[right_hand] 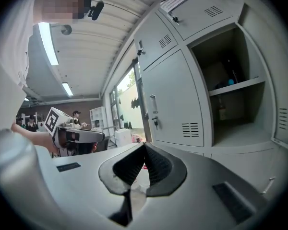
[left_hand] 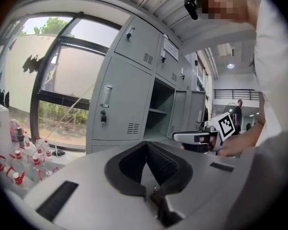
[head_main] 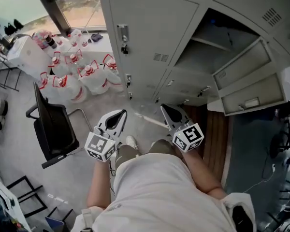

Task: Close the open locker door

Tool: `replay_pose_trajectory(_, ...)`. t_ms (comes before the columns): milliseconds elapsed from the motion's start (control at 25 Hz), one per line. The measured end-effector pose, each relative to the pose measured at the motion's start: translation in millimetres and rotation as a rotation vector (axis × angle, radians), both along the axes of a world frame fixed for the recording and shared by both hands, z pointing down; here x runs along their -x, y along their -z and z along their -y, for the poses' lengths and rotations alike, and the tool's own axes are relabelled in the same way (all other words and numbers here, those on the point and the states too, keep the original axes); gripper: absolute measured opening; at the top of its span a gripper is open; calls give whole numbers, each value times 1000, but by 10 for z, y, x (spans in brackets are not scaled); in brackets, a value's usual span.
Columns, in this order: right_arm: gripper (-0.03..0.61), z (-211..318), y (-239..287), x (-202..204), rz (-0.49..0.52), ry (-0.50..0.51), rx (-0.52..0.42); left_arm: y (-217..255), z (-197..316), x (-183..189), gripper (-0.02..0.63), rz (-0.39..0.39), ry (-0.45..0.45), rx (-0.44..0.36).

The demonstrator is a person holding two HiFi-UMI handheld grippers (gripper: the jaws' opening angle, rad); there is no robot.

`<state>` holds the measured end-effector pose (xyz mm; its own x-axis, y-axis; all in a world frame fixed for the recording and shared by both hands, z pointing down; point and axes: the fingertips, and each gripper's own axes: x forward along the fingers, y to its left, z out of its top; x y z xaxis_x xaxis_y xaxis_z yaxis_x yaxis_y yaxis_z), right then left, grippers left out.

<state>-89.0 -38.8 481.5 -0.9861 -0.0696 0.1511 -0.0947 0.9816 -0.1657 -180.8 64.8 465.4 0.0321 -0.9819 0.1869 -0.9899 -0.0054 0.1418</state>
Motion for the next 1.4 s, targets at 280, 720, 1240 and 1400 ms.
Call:
replay_pose_trajectory(280, 12, 316, -2, -217, -16, -243, -9, -85, 527, 28, 3, -19, -229, 0)
replay_pose_trajectory(720, 12, 711, -45, -1268, -36, -650, -8, -83, 1256, -576, 3, -13, -568, 2)
replay_pose_trajectory(1240, 21, 1161, -49, -2642, -57, -883, -17, -38, 1834, -1557, 3, -5, -705, 19)
replay_pose_trajectory(1400, 31, 1354, -66, -2886, -51, -901, -16, -44, 1927, -1722, 3, 7, -693, 31)
